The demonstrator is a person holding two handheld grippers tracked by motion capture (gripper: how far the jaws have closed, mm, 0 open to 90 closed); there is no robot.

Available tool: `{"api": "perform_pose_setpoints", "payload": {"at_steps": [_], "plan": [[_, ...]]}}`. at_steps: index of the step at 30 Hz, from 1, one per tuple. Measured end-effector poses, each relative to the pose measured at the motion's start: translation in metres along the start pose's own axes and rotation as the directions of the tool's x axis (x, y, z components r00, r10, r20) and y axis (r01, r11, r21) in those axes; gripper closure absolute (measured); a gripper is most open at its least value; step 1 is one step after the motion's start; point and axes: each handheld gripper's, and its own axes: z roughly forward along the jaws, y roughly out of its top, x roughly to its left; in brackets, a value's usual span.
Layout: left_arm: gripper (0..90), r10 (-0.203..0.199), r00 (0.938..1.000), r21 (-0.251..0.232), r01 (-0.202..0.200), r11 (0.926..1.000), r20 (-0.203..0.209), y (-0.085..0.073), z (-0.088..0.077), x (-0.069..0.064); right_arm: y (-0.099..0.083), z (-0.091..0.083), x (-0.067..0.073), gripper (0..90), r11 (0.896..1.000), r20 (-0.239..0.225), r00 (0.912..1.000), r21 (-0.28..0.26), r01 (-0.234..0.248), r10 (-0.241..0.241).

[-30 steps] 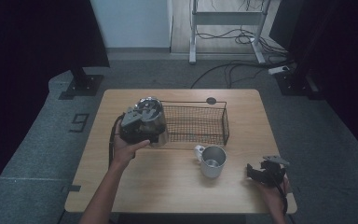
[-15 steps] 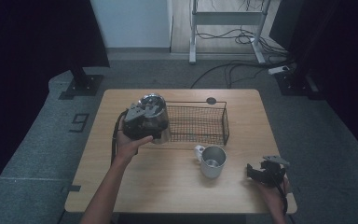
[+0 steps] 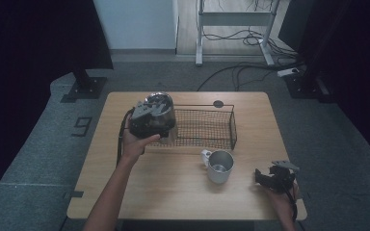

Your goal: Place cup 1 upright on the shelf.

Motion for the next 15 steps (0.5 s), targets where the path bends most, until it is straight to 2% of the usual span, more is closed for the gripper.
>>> {"api": "perform_pose_setpoints", "payload": {"at_steps": [15], "plan": [[3.9,0.02,0.9998,0.015,-0.02,0.9997,0.0,0.006,0.0096,0.0028,-0.0001,0.0001,0.0001,10.3,1.0,0.001,1.0,-0.003,-0.001,0.001]]}}
